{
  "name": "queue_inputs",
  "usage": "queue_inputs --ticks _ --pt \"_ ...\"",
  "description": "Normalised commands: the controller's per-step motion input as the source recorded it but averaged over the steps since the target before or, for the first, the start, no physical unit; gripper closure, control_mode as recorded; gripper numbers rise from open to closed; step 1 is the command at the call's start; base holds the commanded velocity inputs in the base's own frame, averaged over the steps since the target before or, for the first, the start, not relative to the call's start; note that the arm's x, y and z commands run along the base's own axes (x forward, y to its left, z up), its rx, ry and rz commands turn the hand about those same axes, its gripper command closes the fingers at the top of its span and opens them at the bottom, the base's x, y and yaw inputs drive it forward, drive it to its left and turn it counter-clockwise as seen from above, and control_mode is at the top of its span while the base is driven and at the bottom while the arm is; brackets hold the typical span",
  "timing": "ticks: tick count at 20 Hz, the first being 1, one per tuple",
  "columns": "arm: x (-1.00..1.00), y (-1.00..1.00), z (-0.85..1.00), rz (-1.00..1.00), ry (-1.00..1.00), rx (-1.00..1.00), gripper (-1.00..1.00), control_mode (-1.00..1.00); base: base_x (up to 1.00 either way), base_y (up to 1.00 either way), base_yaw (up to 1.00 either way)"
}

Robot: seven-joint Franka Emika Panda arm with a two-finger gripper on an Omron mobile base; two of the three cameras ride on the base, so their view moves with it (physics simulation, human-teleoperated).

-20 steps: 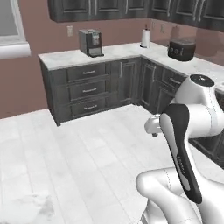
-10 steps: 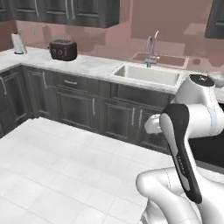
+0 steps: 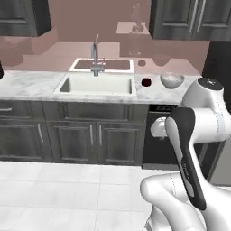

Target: Clear the mugs and bowl far away from the sink.

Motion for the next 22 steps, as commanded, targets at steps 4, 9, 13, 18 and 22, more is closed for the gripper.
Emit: queue_inputs --ticks 4,9,13,18,22 --pt "0.00 0.00 0.00 0.00 0.00 0.00 -1.00 1.00 1.00 0.13 -0.20" --pt "0.00 0.00 0.00 0.00 0.00 0.00 -1.00 1.00 1.00 0.18 -0.20" --pt "0.00 0.00 0.00 0.00 0.00 0.00 -1.00 1.00 1.00 0.15 -0.20" --pt "0.00 0.00 0.00 0.00 0.00 0.00 -1.00 1.00 1.00 0.15 -0.21" --pt "0.00 0.00 0.00 0.00 0.00 0.00 -1.00 1.00 0.73 0.08 -0.15"
